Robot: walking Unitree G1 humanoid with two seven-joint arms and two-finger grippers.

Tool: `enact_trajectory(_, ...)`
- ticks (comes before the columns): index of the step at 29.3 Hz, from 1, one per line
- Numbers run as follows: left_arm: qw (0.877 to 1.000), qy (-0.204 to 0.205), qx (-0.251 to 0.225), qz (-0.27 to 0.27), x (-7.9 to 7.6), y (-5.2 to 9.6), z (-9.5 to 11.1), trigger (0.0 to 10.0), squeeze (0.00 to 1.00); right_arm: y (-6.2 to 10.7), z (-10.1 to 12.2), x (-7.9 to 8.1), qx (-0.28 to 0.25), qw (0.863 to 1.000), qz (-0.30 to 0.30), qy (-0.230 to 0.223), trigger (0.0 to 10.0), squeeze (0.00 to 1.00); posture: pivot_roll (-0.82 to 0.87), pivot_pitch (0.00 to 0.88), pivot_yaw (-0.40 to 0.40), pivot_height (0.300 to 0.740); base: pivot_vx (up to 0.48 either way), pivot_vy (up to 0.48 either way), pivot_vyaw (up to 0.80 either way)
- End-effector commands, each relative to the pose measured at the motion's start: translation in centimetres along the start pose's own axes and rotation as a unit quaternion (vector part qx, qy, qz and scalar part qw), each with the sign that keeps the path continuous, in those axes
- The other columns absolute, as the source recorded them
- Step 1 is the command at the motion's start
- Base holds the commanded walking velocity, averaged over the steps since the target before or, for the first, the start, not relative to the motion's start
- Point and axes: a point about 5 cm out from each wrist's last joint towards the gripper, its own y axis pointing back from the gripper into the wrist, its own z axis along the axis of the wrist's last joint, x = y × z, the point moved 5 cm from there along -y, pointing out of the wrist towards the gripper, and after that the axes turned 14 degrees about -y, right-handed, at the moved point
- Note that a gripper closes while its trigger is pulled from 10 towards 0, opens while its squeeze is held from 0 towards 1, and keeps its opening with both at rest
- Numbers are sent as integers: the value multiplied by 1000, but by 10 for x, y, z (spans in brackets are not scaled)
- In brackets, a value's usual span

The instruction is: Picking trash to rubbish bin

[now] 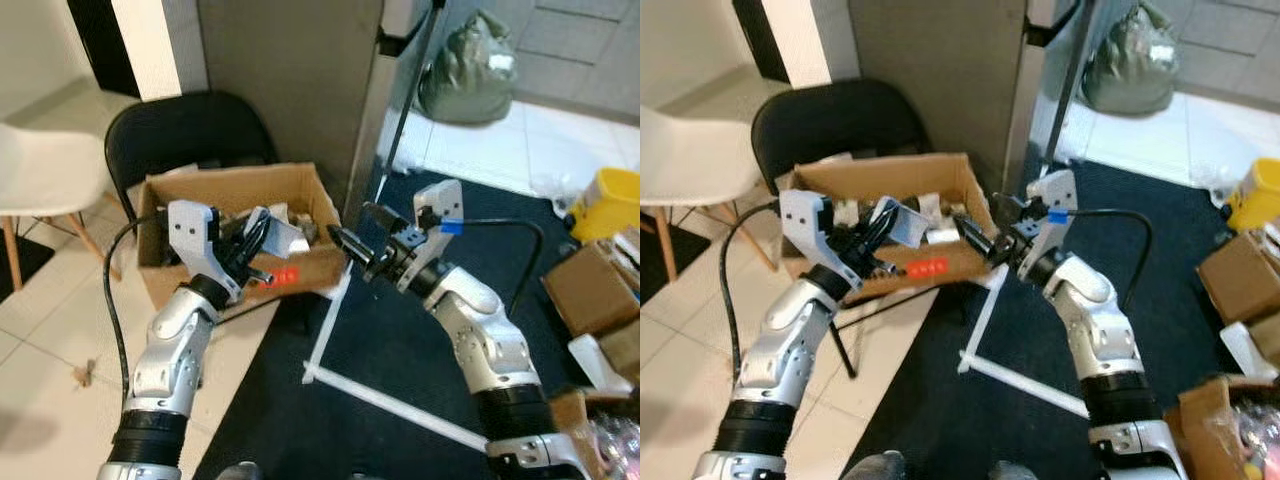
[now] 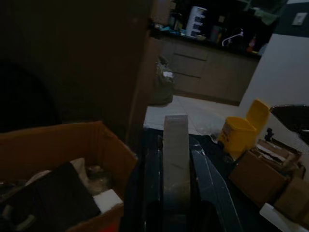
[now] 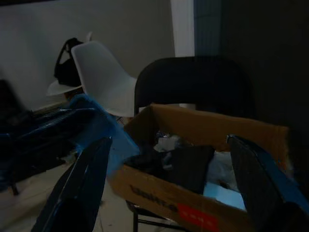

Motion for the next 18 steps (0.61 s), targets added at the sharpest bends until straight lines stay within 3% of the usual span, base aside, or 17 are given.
enact_trajectory(1,1000,-2,5,-2,0,1,-2,10000,0,4,1,-5,1,1000,-7,4,10000,0,11,0,-42,740,405,0,0)
enact_trajectory(18,1000,-4,7,-3,0,2,-4,10000,0,4,-1,-4,4,1000,-1,11,10000,0,10,0,-44,740,436,0,0)
